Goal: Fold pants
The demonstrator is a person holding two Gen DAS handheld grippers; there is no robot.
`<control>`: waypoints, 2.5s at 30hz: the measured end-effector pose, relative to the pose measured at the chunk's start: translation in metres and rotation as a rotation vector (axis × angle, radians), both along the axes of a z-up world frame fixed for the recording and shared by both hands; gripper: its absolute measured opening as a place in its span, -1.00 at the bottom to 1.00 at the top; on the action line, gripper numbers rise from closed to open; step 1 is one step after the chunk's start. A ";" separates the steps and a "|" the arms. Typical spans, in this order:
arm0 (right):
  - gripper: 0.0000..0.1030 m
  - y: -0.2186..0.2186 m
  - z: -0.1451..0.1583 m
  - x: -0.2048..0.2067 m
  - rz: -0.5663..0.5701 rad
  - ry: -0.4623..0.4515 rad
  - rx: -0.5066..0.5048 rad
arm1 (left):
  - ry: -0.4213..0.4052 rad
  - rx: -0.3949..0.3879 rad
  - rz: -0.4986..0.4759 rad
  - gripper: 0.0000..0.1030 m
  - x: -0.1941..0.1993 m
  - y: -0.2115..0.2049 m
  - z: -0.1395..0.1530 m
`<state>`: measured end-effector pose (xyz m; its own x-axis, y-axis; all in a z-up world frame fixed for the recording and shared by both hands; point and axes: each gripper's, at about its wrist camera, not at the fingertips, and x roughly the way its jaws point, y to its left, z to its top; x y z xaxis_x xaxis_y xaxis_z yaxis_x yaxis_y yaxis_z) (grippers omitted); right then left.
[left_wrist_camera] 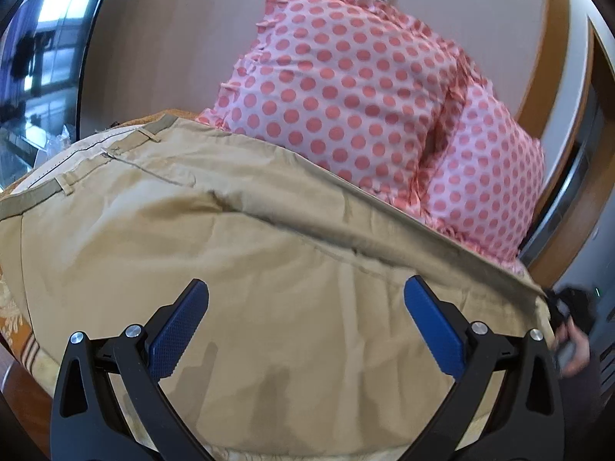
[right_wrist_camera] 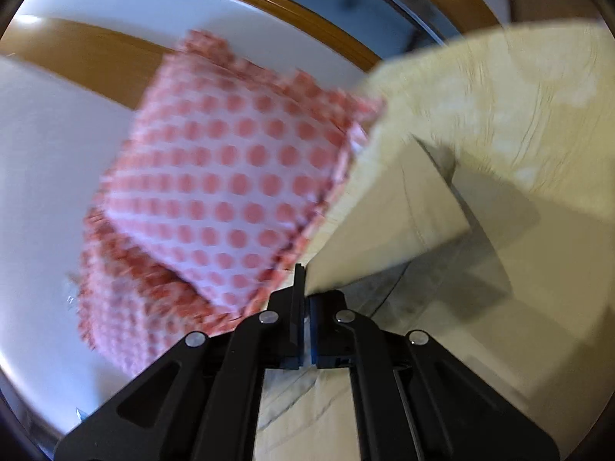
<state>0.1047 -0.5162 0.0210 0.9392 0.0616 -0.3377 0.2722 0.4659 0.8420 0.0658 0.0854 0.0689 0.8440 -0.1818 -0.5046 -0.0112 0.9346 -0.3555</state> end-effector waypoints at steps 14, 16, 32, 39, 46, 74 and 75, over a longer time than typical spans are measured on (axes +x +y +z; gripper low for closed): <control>-0.97 0.002 0.014 -0.057 0.062 -0.141 -0.004 | 0.352 -0.079 0.020 0.97 0.216 -0.003 0.004; -0.97 -0.001 0.017 -0.060 0.066 -0.159 -0.010 | 0.411 -0.040 0.065 0.73 0.242 -0.002 -0.005; -0.97 -0.031 0.000 -0.087 0.018 -0.099 -0.024 | 0.185 -0.101 0.084 -0.85 0.098 0.045 0.051; -0.97 -0.040 -0.037 -0.113 -0.019 -0.006 0.016 | 0.270 -0.161 0.116 -0.85 -0.025 0.057 -0.026; -0.97 -0.046 -0.048 -0.124 -0.057 0.035 0.041 | 0.266 -0.162 0.122 -0.85 -0.056 0.051 -0.043; -0.07 -0.041 -0.037 -0.156 -0.160 0.234 -0.274 | -0.017 0.011 0.134 -0.58 -0.121 0.060 -0.013; -0.10 -0.037 -0.039 -0.151 -0.137 0.228 -0.273 | -0.033 0.024 0.151 -0.29 -0.119 0.062 -0.010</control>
